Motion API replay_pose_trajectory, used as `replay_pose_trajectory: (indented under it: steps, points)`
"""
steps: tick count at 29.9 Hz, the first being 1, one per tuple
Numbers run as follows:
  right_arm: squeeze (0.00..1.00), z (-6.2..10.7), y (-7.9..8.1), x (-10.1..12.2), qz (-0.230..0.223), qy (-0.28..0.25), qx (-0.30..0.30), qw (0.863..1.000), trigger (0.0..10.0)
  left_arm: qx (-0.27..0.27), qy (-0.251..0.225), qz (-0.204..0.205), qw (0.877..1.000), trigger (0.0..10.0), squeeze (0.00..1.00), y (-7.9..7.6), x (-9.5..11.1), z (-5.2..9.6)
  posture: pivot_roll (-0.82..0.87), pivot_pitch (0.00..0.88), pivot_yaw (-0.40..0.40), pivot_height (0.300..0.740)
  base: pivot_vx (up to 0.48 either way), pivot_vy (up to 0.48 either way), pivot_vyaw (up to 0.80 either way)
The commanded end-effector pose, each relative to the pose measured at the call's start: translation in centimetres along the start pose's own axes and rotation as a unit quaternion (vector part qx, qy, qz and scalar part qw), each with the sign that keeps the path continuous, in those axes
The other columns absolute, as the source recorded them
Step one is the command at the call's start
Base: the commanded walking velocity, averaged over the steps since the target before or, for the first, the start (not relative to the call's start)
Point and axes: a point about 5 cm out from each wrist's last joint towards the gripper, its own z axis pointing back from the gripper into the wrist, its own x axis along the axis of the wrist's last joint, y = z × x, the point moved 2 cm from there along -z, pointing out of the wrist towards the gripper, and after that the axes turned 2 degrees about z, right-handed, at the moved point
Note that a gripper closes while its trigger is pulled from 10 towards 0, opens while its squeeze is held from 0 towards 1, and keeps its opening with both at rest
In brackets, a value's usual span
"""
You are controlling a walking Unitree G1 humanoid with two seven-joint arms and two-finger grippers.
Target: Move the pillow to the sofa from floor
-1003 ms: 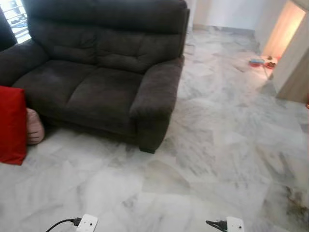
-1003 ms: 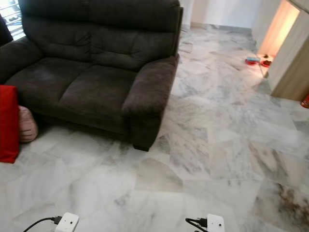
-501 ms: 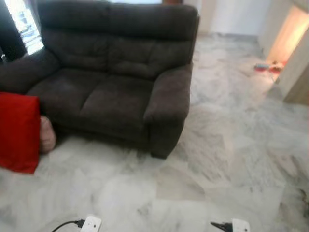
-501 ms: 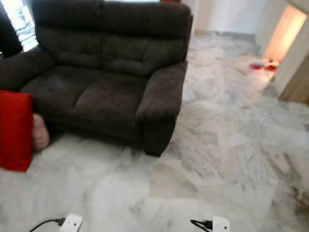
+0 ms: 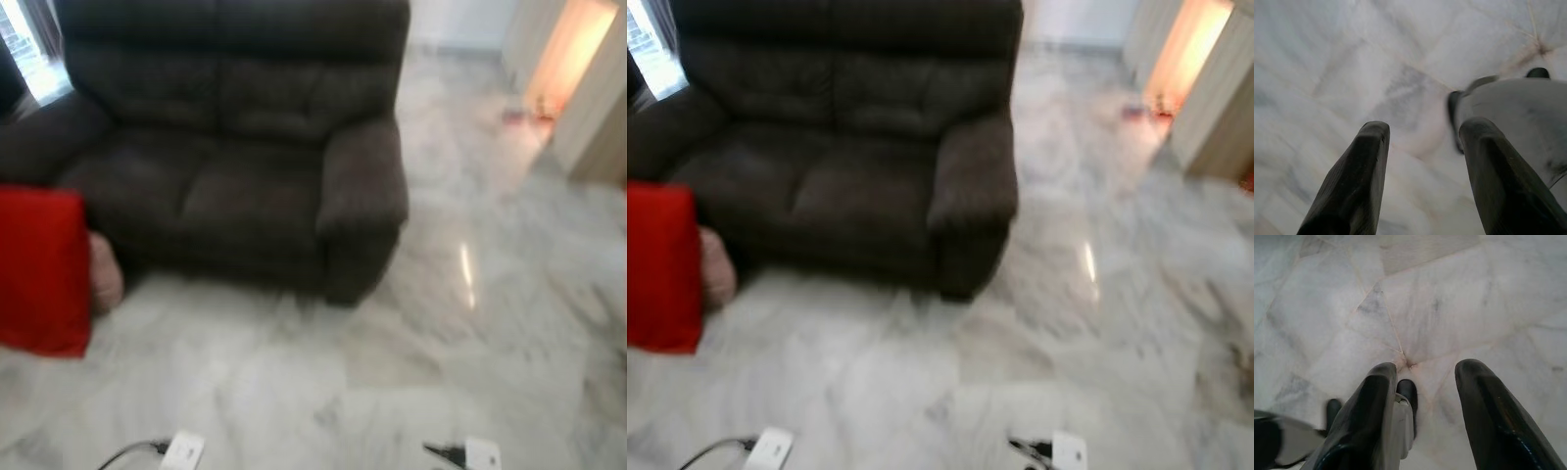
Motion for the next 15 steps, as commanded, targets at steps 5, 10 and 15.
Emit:
replay_pose_trajectory:
  steps: [5,10,15]
  points:
    - [0.00,-0.08,0.32,0.17,0.005,-0.003,0.004,1.000,10.0,0.011,0.001,-0.007,1.000,10.0,0.00,0.91,0.12,0.11,0.08,0.039,-0.037,0.740,0.000,0.472,-0.09]
    - [0.00,-0.08,0.38,0.17,0.004,-0.004,0.006,1.000,10.0,0.011,0.002,-0.009,1.000,10.0,0.00,0.94,0.10,0.12,0.08,0.036,-0.034,0.740,0.000,0.472,0.00]
    - [0.00,-0.07,0.41,0.12,0.003,-0.005,0.004,1.000,10.0,0.010,0.002,-0.012,1.000,10.0,0.00,0.96,0.06,0.13,0.07,0.025,-0.030,0.740,0.000,0.472,0.00]
